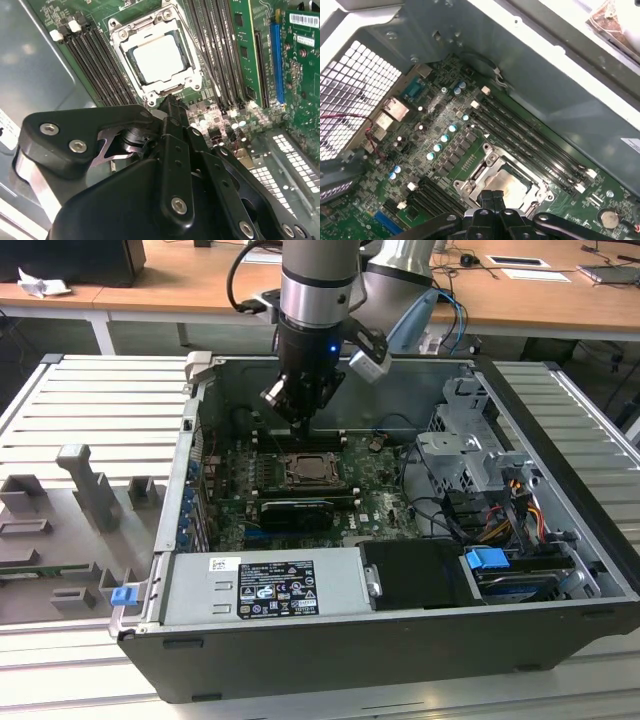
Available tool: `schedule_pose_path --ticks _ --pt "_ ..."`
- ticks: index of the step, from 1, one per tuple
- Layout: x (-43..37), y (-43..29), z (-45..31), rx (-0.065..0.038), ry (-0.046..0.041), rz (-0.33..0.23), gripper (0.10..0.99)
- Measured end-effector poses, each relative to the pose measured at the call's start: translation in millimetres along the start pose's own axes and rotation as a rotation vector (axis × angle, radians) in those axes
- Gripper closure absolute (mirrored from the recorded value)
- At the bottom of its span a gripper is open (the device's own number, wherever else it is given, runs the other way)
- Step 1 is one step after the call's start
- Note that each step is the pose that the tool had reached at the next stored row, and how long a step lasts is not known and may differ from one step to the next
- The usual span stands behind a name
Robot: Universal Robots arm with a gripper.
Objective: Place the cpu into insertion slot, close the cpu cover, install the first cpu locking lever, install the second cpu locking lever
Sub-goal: 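Install the first cpu locking lever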
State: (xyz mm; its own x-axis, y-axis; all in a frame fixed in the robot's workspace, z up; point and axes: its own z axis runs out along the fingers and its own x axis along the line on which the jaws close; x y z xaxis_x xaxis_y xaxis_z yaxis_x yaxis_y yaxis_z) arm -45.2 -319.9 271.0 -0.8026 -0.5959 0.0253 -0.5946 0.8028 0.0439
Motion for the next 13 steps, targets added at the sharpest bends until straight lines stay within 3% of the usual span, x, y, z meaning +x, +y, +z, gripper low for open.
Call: schedule_pose_path --ticks 8,11,13 --pt "0.0 0.0 0.8 0.002 -0.0031 0.114 0.98" --pt "-0.2 0.2 0.9 0.01 -0.016 0.147 0.98" --pt "-0.3 0.1 1.2 0.012 -0.0192 0.171 0.98"
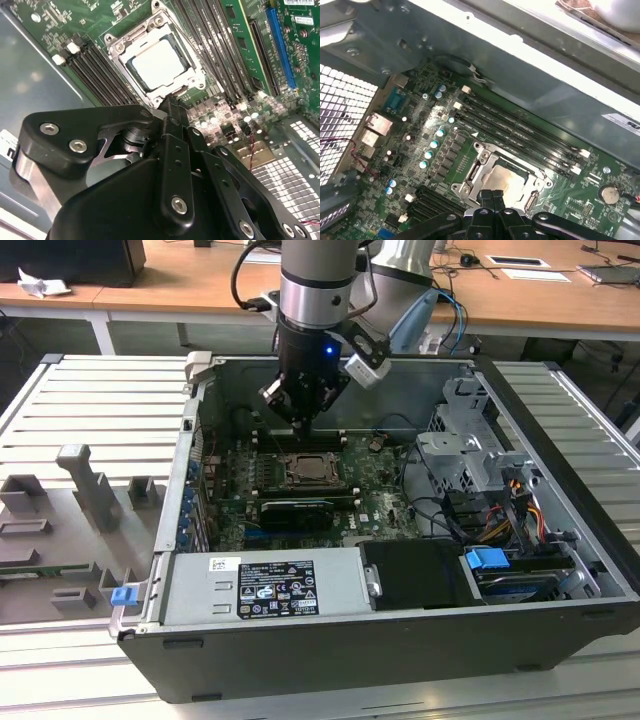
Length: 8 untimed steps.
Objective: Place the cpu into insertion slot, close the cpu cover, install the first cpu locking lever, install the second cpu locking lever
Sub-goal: 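Install the first cpu locking lever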
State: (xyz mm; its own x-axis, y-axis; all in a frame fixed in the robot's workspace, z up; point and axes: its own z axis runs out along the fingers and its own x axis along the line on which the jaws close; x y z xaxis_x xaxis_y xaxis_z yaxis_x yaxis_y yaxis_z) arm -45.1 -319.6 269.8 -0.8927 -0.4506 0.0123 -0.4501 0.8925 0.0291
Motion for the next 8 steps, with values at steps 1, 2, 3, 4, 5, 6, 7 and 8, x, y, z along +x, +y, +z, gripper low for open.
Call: schedule_pose_path --ticks 1,2,3,4,5,6,7,8 --pt "0.0 0.0 0.4 0.0 -0.0013 0.025 0.98" --pt "0.1 0.0 0.8 0.0 -0.0024 0.046 0.98" --pt "0.0 0.0 1.0 0.0 -0.0032 0.061 0.98" --pt "0.1 0.0 1.2 0.0 -0.0037 0.073 0.98" --pt "0.0 0.0 1.6 0.0 -0.0049 0.096 0.98" --pt "0.1 0.0 1.8 0.0 -0.0059 0.118 0.98" --pt "0.1 0.0 1.9 0.0 -0.0066 0.131 0.98" --pt "0.0 0.0 2.1 0.0 -0.0074 0.149 0.98"
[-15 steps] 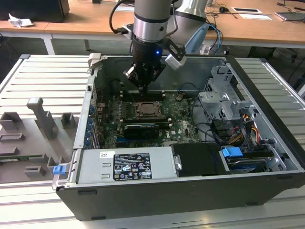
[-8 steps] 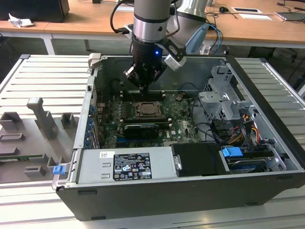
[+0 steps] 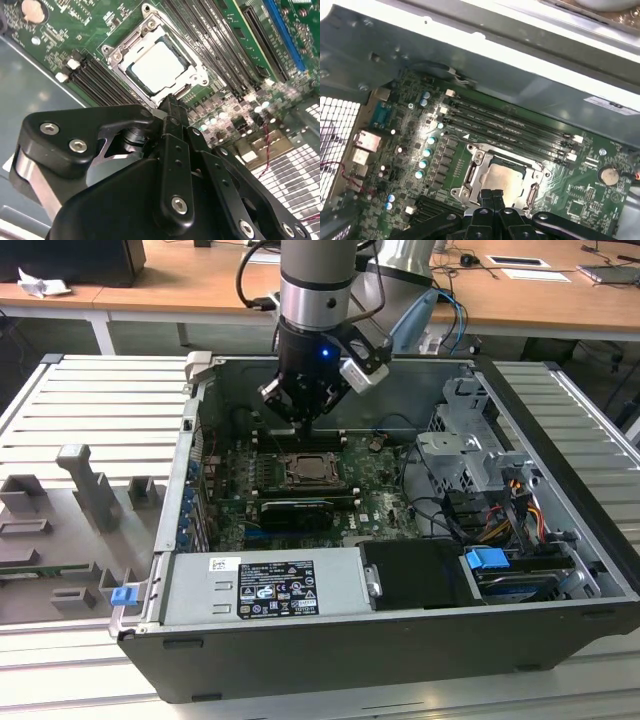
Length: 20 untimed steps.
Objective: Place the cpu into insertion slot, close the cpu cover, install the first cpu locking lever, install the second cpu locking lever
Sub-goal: 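Install the first cpu locking lever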
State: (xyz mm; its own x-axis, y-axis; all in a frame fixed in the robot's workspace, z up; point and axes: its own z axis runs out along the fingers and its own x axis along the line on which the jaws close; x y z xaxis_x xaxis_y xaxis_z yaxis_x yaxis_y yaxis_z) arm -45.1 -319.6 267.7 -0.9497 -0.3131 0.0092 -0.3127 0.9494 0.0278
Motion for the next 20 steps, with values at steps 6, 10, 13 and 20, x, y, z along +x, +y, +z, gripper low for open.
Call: schedule_pose_path --ticks 6,10,13,20 --pt "0.0 0.0 1.1 -0.001 -0.0029 0.107 0.98" --pt "7.8 2.6 1.5 -0.002 -0.005 0.139 0.98" --pt "20.4 6.7 1.8 -0.004 -0.0066 0.139 0.98" --pt "34.0 11.0 6.5 -0.009 -0.0105 0.139 0.98"
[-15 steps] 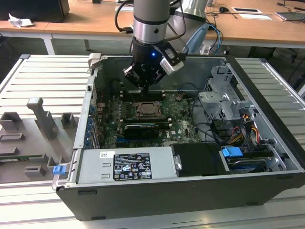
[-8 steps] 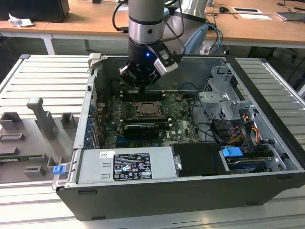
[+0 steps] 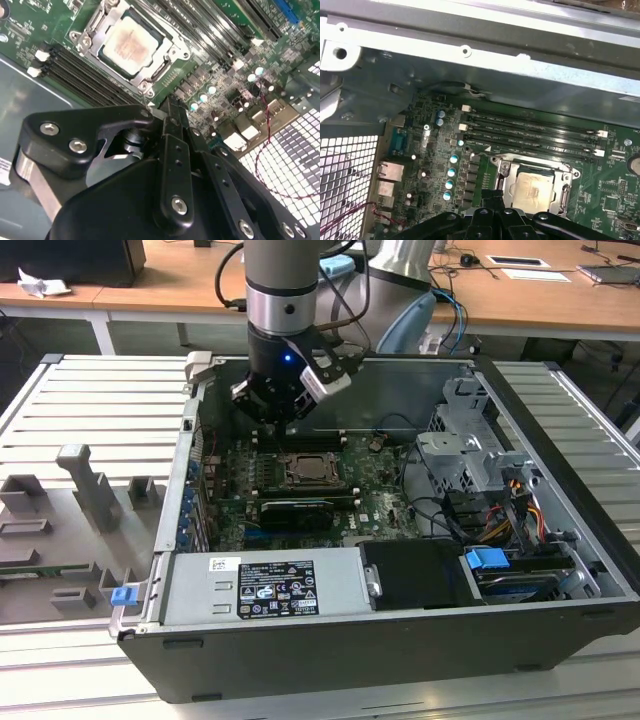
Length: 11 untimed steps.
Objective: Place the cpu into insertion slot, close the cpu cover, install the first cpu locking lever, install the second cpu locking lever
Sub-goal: 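Install the first cpu locking lever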
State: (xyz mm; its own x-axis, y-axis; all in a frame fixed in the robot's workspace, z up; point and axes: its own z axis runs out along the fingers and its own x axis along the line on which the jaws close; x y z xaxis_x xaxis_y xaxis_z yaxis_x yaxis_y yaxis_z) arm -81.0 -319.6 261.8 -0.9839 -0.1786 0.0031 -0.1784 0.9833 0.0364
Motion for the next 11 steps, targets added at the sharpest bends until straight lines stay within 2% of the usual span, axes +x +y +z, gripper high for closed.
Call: schedule_pose_path --ticks 8,11 --pt "7.7 1.4 1.0 0.0 -0.0008 0.0 0.98" --pt "16.2 3.0 1.7 -0.002 -0.0009 0.0 0.98"
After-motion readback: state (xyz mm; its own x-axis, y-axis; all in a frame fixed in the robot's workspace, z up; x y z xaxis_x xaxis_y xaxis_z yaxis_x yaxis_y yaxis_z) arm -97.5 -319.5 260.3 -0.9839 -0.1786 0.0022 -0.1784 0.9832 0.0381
